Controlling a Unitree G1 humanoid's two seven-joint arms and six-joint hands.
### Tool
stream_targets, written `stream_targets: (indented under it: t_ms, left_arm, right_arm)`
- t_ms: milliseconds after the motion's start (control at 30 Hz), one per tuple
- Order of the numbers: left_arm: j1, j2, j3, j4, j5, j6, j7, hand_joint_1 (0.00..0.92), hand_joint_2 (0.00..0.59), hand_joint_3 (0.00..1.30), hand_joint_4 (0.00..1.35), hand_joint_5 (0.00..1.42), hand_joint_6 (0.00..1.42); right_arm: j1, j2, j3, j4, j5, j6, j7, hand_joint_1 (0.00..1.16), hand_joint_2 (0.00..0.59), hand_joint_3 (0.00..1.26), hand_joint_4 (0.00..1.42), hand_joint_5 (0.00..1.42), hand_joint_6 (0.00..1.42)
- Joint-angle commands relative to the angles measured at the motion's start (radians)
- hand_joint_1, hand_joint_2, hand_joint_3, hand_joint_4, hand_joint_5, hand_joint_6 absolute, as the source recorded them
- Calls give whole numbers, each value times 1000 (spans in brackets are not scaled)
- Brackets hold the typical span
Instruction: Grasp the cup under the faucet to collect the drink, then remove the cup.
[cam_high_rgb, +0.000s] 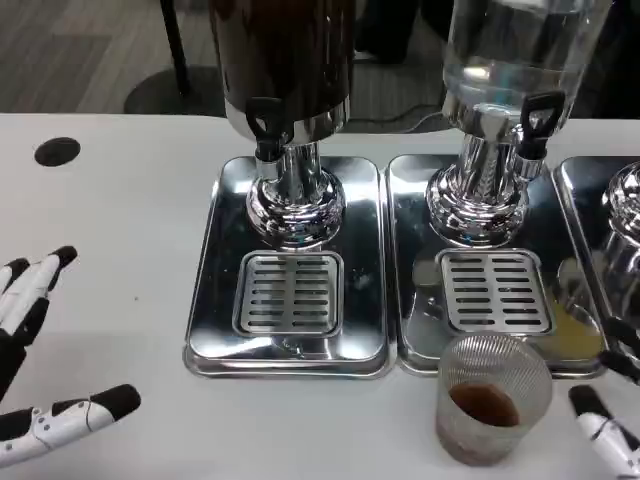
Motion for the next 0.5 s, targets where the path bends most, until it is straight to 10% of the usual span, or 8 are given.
stream_targets:
  t_ms: [33,500]
  left_arm:
    - [21,-20,7,28,-10,-24,31,0,37,0,0,0,0]
    - [62,-27,73,164,-64,-145,129,0,31,0,0,0,0]
  right_arm:
    - [-30,2,-50,-30,-25,56,-35,683,377,127,135,162,217]
    - [-107,-15,-90,-206,-395,284,-223,550,526,403,347,263,218]
